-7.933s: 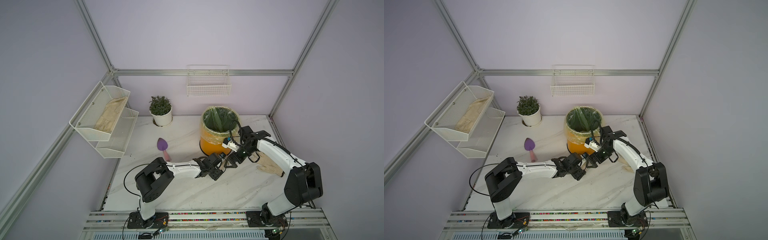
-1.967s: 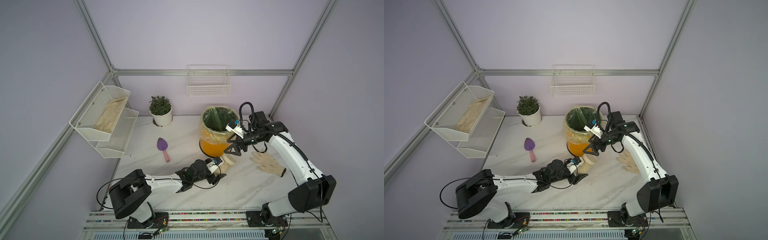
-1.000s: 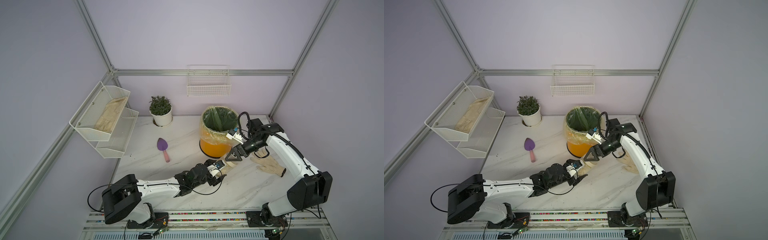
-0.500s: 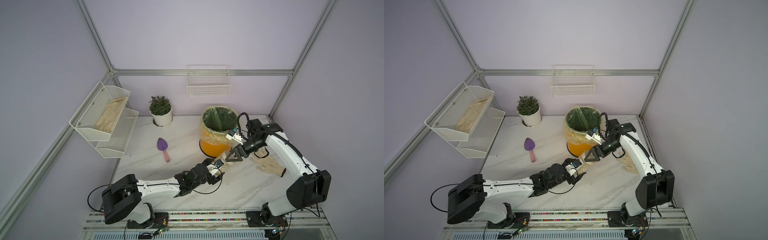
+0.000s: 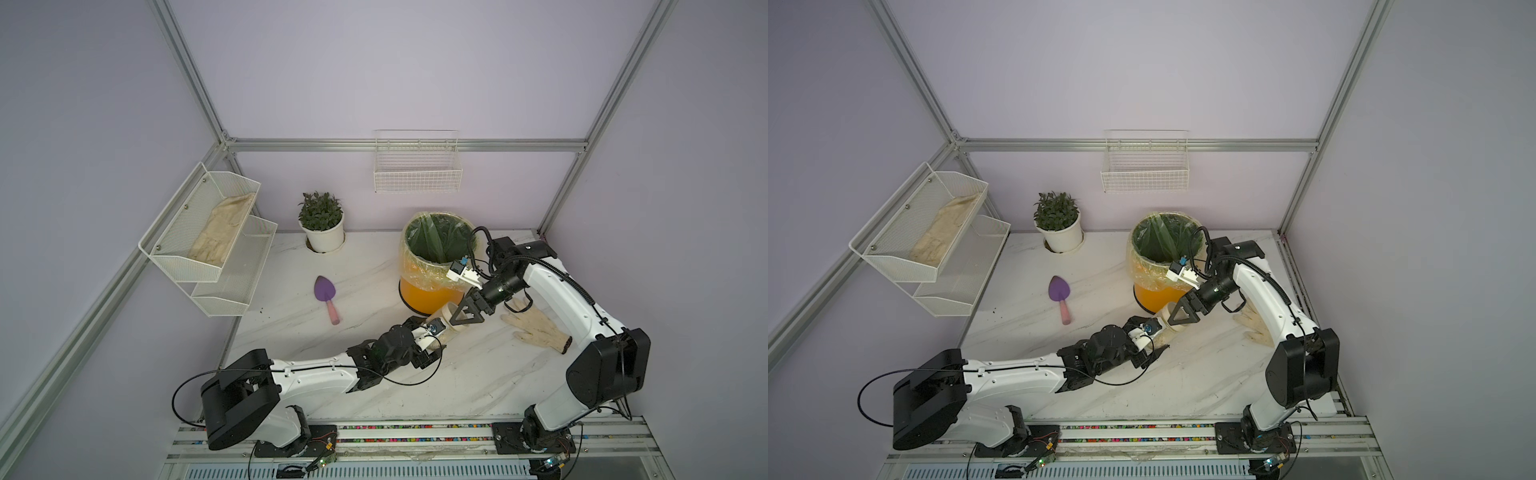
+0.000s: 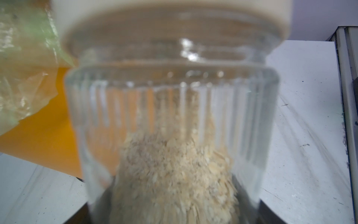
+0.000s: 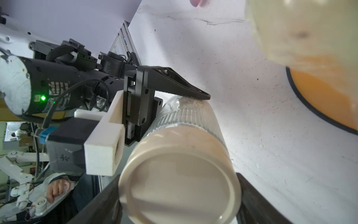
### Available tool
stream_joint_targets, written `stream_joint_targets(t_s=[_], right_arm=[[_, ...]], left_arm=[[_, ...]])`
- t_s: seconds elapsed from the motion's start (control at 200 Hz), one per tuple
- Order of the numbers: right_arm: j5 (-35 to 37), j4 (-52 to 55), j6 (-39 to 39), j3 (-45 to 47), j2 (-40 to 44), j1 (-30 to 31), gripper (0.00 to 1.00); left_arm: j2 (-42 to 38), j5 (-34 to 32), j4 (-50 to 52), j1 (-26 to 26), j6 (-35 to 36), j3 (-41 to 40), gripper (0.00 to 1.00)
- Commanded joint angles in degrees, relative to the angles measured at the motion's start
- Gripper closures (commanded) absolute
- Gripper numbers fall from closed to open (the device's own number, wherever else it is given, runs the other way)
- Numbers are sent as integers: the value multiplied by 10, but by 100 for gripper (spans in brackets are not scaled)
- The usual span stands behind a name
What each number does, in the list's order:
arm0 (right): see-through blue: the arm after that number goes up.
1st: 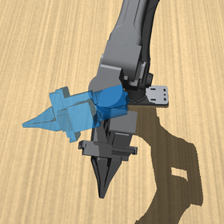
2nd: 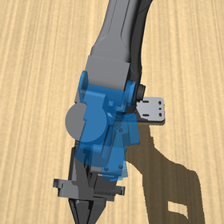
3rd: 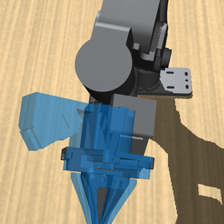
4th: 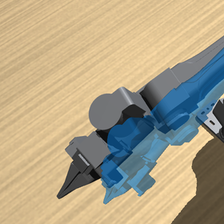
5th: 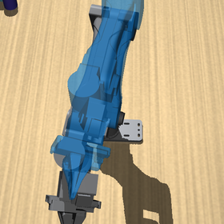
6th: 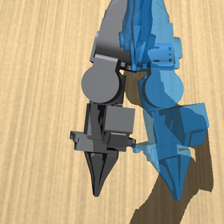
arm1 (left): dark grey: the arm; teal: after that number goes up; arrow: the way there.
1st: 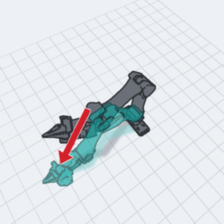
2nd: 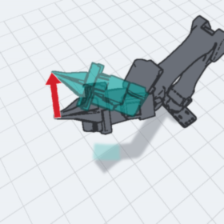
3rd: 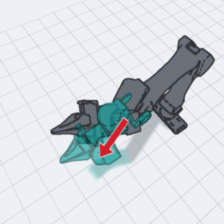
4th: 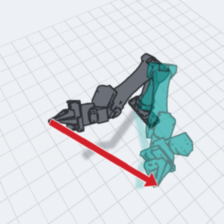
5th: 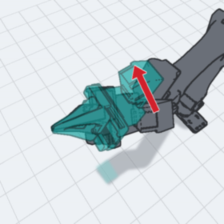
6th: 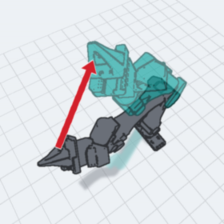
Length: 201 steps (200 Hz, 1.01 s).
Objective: Empty expired oatmeal from jars
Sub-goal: Unscrew the lid from the jar.
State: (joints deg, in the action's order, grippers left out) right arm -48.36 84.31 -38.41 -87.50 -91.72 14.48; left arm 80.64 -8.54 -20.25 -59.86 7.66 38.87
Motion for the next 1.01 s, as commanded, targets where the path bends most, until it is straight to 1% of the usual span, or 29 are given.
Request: stream_joint_targets(t_s=[0.0,0.195,0.295,0.365,0.465,0.555,0.605,0.71,0.84,0.89,0.965,1.0], right_arm=[[26,0,-99,-13,13,8,45],[26,-69,-147,10,47,8,45],[32,-86,-206,28,66,8,45],[36,-110,-217,46,80,8,45],[55,-127,-269,69,94,9,45],[70,-165,-281,98,115,9,46],[83,-171,-308,107,123,8,46],[107,-194,-340,125,129,8,46],[129,-228,-358,144,149,9,44],[142,-232,-390,148,151,9,43],[144,-249,-392,150,153,8,42],[144,-251,-391,147,152,8,40]], left_arm=[[-44,27,-70,19,-42,42,100],[-65,50,-55,33,-59,36,100],[-71,56,-46,38,-64,34,100],[-75,60,-46,41,-68,30,100],[-77,63,-44,46,-71,27,100],[-81,67,-44,49,-75,26,100],[-83,68,-41,51,-75,25,100],[-86,70,-44,54,-78,20,100],[-90,70,-47,56,-82,13,100],[-92,71,-48,57,-81,11,100],[-94,72,-48,58,-83,9,100],[-94,71,-50,58,-83,9,100]])
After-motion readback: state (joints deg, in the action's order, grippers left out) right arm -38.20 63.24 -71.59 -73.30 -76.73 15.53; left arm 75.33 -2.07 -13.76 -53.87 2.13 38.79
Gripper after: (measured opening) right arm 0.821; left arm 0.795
